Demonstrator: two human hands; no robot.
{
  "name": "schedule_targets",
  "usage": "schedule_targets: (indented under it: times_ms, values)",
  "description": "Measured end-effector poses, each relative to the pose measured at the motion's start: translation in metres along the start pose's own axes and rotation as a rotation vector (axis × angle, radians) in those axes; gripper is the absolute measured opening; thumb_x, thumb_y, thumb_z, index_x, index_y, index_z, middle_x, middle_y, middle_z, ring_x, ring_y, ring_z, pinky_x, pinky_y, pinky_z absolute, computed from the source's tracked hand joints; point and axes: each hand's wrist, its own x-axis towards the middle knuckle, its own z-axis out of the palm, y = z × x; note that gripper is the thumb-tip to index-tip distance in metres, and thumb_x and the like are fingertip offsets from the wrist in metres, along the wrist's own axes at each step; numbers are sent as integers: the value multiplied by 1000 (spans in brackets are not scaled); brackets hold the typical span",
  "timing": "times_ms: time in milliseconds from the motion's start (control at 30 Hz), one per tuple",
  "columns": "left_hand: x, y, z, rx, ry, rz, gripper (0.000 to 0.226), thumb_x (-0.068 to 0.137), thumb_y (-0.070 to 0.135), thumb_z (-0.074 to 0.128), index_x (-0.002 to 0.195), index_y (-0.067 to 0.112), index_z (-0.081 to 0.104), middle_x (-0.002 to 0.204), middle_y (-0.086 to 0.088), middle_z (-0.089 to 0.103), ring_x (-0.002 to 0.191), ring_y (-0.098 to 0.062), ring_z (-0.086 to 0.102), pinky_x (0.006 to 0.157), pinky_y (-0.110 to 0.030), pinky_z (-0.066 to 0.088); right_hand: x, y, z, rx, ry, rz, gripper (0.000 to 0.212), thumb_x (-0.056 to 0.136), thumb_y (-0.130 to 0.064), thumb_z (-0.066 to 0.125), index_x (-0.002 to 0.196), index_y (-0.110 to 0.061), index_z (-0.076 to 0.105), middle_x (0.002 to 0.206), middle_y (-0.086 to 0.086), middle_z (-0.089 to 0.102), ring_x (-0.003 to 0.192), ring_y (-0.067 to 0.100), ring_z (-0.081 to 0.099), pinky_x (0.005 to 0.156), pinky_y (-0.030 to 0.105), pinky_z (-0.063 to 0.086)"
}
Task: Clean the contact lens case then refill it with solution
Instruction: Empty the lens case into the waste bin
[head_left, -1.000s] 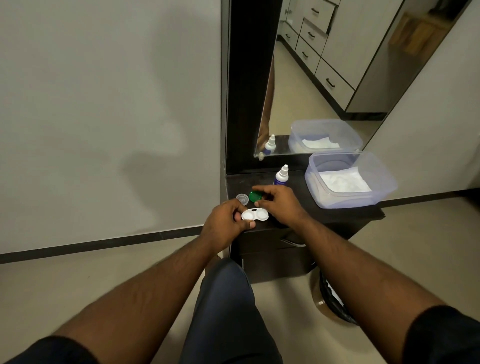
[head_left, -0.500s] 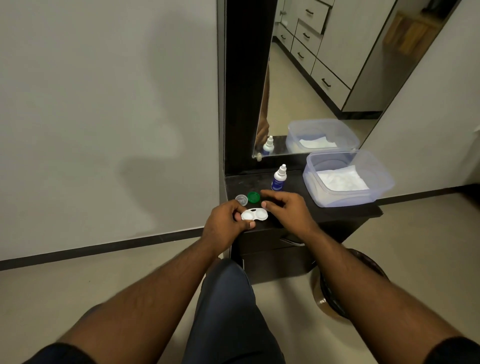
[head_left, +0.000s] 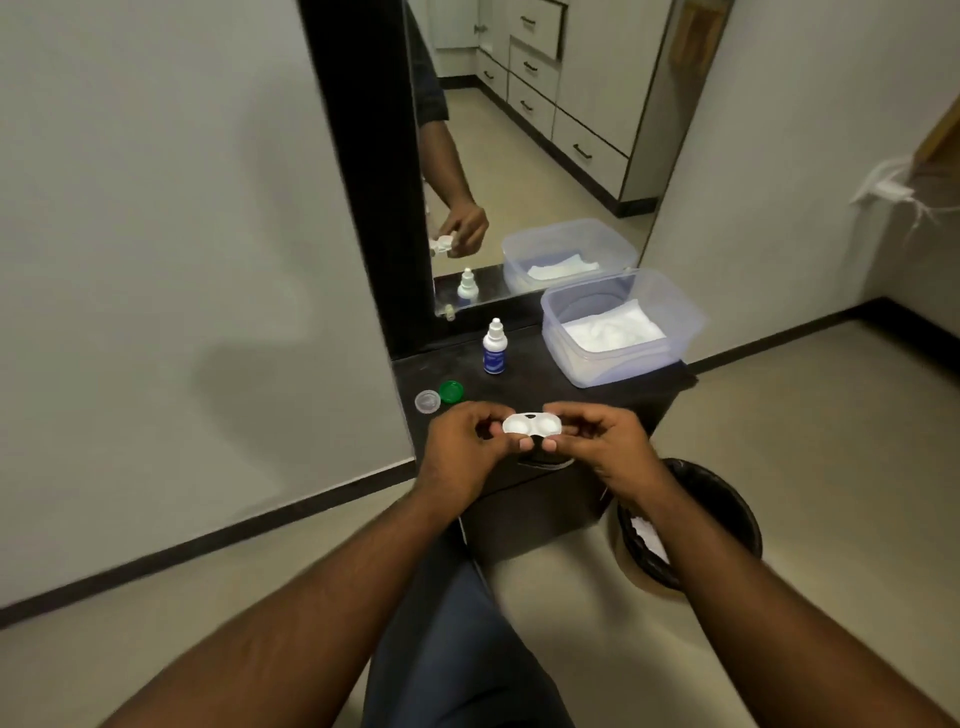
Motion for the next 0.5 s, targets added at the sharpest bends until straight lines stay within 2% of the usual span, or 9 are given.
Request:
schedule_targets:
  times_ms: [67, 200, 267, 333, 433, 500]
  values:
    - [2, 9, 13, 10, -36, 39, 30, 68, 19, 84, 96, 19, 74, 91, 2, 71, 81, -10, 65, 76, -22, 54, -10, 2, -13, 39, 63, 0, 47, 68, 15, 71, 113, 2, 63, 96, 9, 71, 84, 9, 70, 73, 18, 54]
    - [9, 31, 46, -58, -141, 103, 28, 70, 15, 82, 97, 14, 75, 86, 3, 72, 74, -1, 64, 70, -13, 51, -33, 9, -37, 155, 255, -8, 44, 71, 10, 72, 112, -1, 65, 101, 12, 72, 95, 23, 70, 85, 31, 56]
    - [12, 42, 66, -94, -212, 137, 29, 71, 14, 82, 99, 13, 74, 84, 6, 71, 73, 1, 63, 68, -10, 48, -43, 11, -54, 185, 333, -11, 40, 72, 7, 72, 110, -5, 67, 99, 10, 73, 94, 24, 70, 83, 31, 56]
    - [15, 52, 86, -84, -272, 159, 40, 70, 16, 83, 107, 14, 71, 87, 7, 69, 77, -3, 62, 69, -8, 47, -51, 11, -74, 199, 386, -12, 37, 73, 7, 72, 108, -7, 68, 97, 9, 74, 93, 23, 70, 80, 29, 56]
    - [27, 60, 106, 37, -323, 195, 63, 73, 23, 81, 131, 14, 57, 104, 1, 66, 89, -9, 62, 78, -8, 45, -60, 14, -107, 171, 458, -8, 34, 74, 6, 72, 104, -9, 70, 95, 7, 75, 90, 21, 71, 77, 27, 56]
    - [38, 63, 117, 249, -370, 288, 63, 82, 25, 73, 139, 15, 47, 128, -5, 59, 112, -17, 58, 94, -20, 44, -65, 17, -130, 144, 532, -9, 33, 74, 7, 73, 98, -16, 71, 91, 4, 75, 86, 17, 71, 77, 26, 57]
